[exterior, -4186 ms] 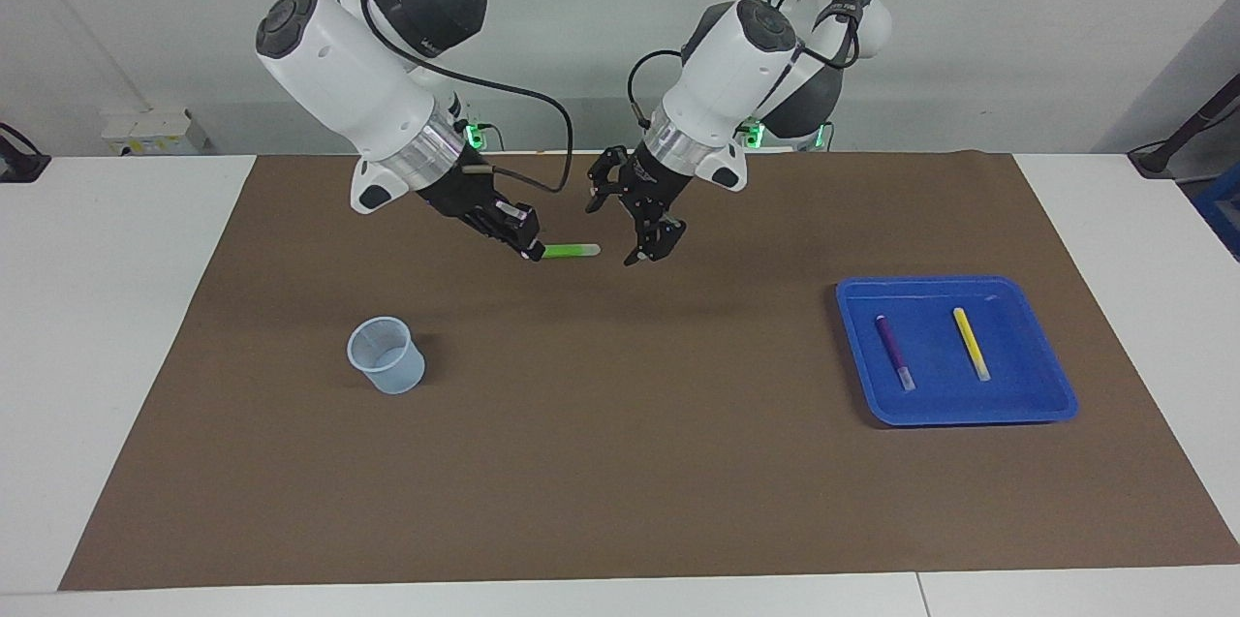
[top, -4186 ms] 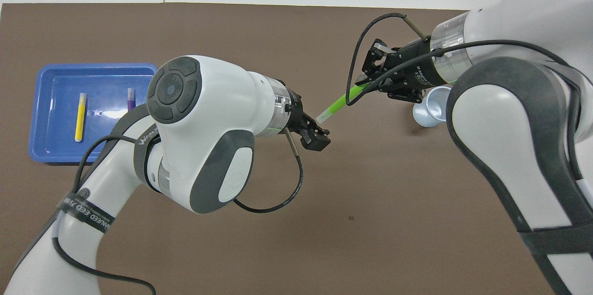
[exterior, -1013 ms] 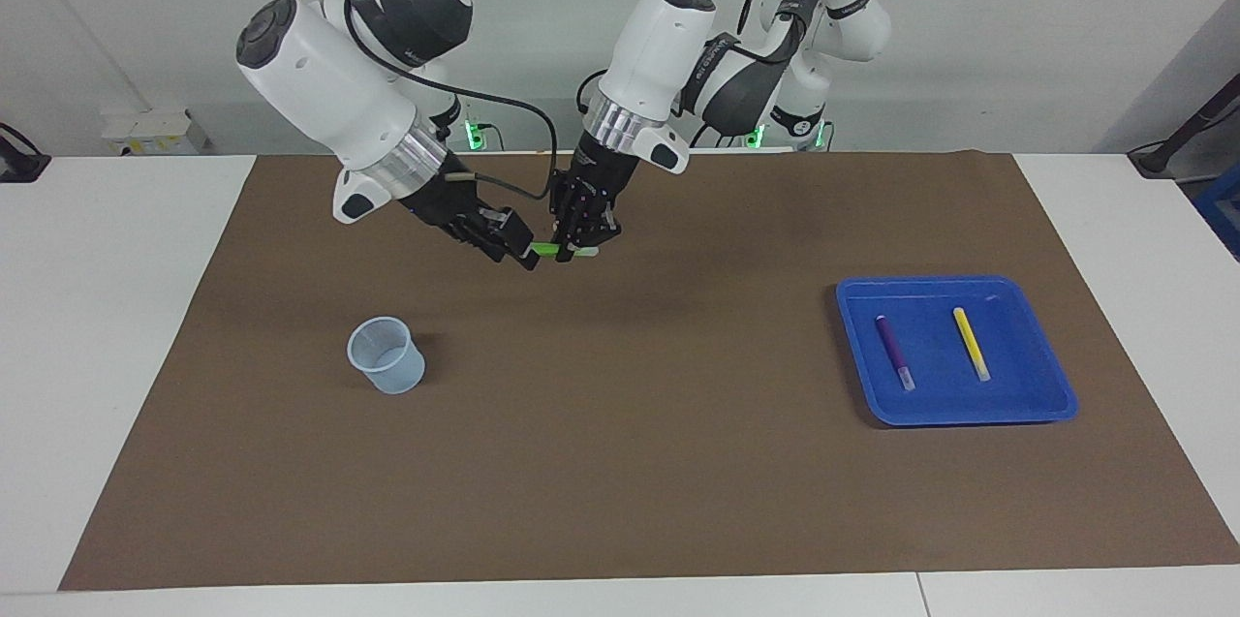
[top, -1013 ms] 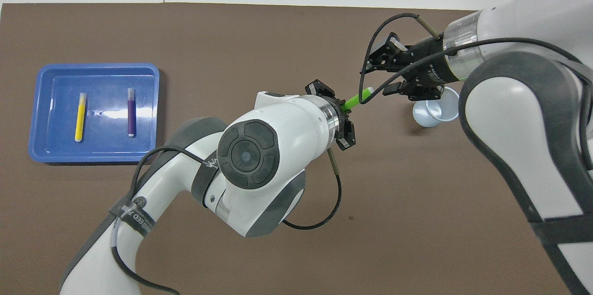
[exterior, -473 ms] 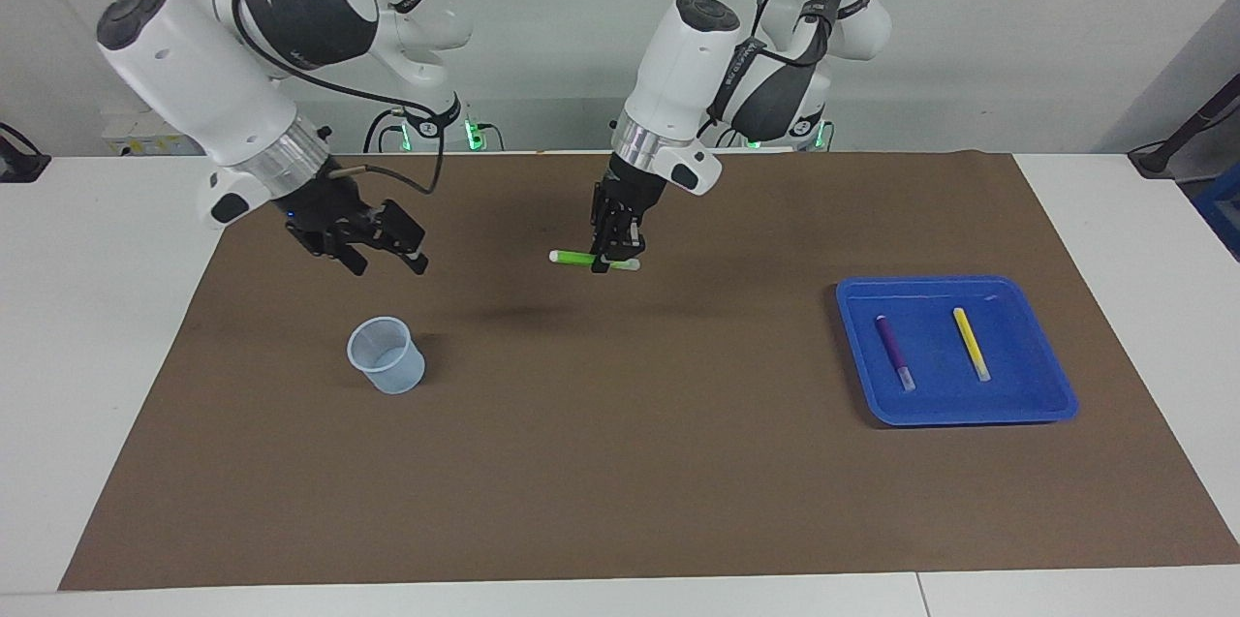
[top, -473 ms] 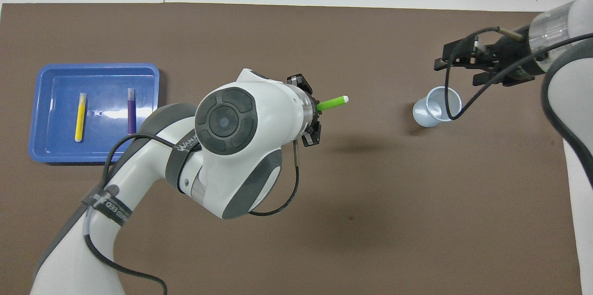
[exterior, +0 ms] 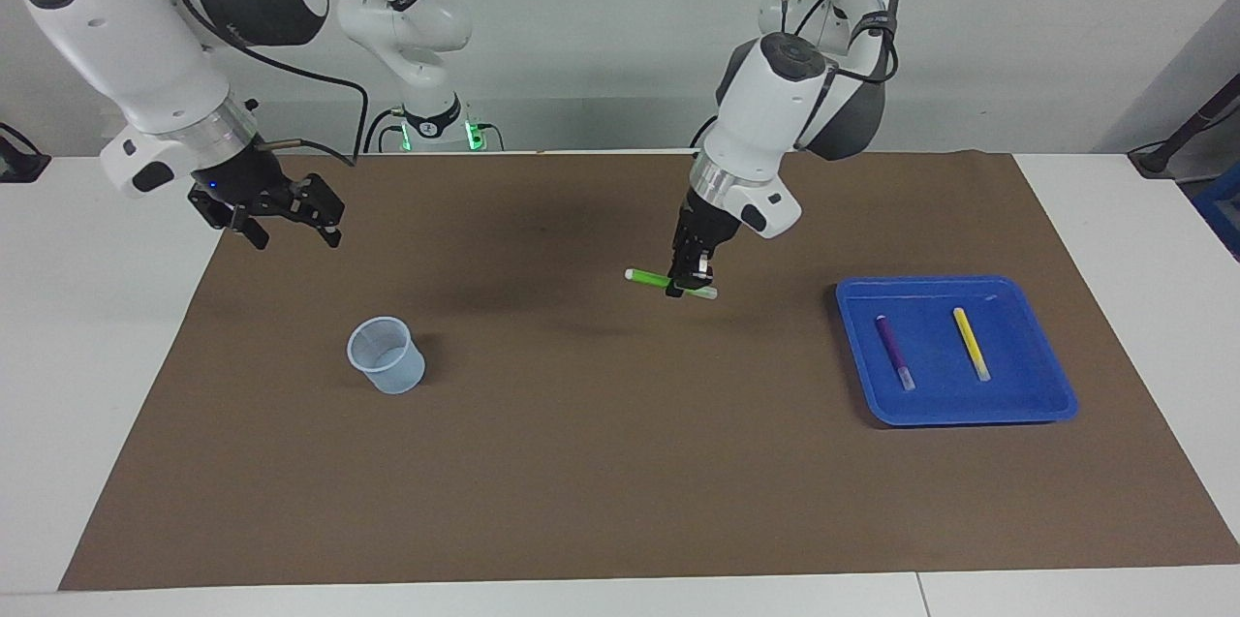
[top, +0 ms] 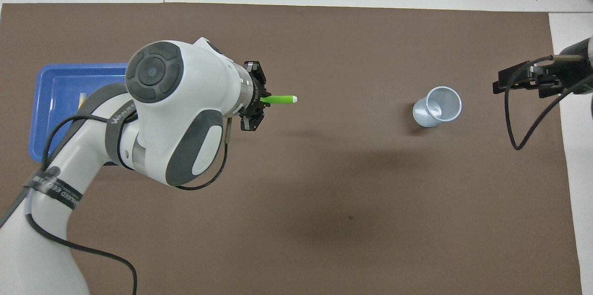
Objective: Right arm passes pens to left for tray arrangement
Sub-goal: 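Carry the green pen with the left gripper over the blue tray, then lower the green pen into the tray and open the left gripper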
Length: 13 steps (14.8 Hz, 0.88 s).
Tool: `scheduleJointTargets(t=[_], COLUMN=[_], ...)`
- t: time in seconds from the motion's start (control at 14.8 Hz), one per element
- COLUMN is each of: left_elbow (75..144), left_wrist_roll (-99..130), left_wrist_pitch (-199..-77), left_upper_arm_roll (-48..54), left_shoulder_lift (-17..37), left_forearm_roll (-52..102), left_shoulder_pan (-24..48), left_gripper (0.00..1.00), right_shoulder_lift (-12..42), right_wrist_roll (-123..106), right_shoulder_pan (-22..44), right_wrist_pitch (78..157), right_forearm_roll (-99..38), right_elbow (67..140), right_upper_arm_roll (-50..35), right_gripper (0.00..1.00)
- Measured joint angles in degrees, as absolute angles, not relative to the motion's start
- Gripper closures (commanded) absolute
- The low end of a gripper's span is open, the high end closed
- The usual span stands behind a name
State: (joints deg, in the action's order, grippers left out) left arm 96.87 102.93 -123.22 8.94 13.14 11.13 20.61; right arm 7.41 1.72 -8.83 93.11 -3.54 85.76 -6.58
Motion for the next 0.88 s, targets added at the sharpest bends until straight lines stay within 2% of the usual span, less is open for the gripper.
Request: scheduleJointTargets(t=[0.47,0.88], left_elbow=[97.1,98.3], left_wrist_roll=[67.3,35.8], left_wrist_pitch=[-112.6,-109.8], left_upper_arm_roll=[8.8,8.4], left_shoulder_lift=[11.5,10.8], left_forearm_roll=[13.5,13.5], left_shoulder_pan=[9.8,1.0], left_gripper=[1.00,1.00], right_shoulder_lift=[7.1,6.7], right_wrist_roll=[1.7,1.7], right_shoulder_pan=[-8.6,-8.6], right_wrist_pitch=[92.1,91.8], right_forearm_roll=[-3.3,-3.3], right_elbow=[86.0,86.5], right_upper_arm_roll=[-7.3,-7.5], right_gripper=[0.00,0.00])
